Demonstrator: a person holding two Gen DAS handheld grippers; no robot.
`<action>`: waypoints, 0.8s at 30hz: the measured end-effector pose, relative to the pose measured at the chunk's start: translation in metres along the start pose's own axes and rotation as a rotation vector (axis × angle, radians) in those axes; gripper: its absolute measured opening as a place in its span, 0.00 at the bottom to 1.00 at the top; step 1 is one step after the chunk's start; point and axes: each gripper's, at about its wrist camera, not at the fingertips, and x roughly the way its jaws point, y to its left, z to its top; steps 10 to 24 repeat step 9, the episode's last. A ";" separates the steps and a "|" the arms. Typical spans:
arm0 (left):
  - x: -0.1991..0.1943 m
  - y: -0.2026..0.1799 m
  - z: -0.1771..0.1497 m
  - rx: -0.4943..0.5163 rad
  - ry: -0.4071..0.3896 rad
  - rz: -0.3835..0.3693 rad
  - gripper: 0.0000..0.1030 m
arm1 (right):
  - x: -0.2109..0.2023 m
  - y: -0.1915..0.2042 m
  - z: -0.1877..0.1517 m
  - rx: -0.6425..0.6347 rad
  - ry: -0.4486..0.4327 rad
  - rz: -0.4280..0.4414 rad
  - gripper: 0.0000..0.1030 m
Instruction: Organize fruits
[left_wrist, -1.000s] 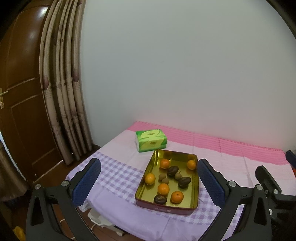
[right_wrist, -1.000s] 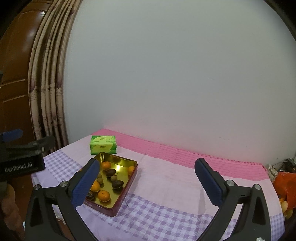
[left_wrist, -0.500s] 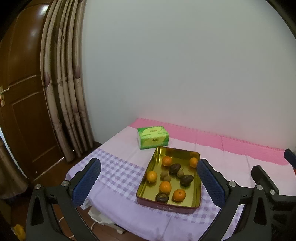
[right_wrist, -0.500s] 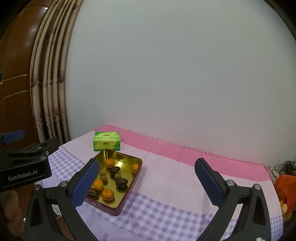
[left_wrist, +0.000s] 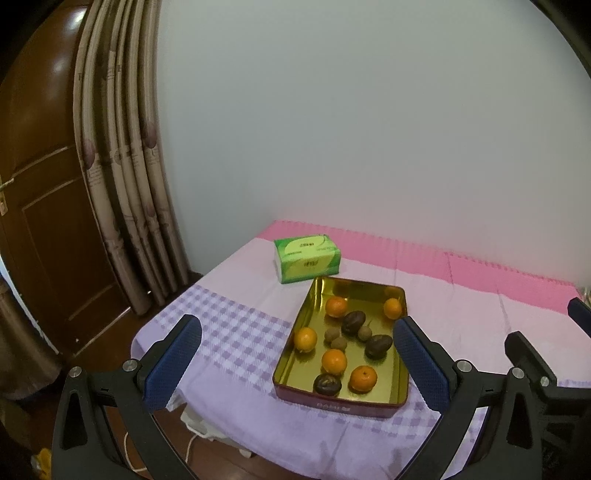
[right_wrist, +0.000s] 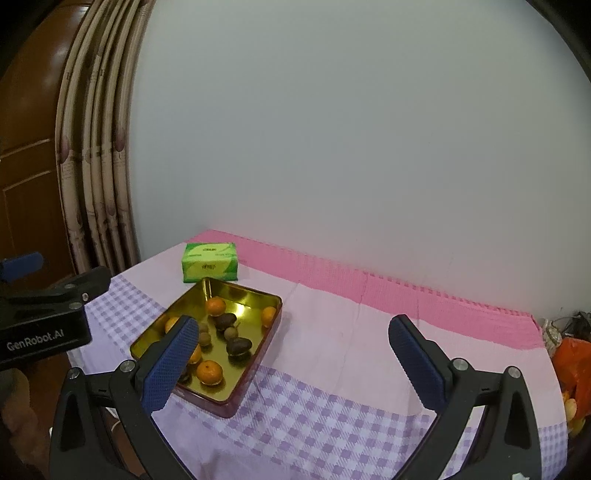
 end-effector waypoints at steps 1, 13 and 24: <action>0.002 -0.001 0.000 0.006 0.004 -0.001 1.00 | 0.003 -0.004 -0.002 0.004 0.007 0.002 0.99; 0.011 -0.016 0.005 0.085 -0.011 -0.001 1.00 | 0.072 -0.095 -0.041 0.048 0.164 -0.098 0.99; 0.011 -0.016 0.005 0.085 -0.011 -0.001 1.00 | 0.072 -0.095 -0.041 0.048 0.164 -0.098 0.99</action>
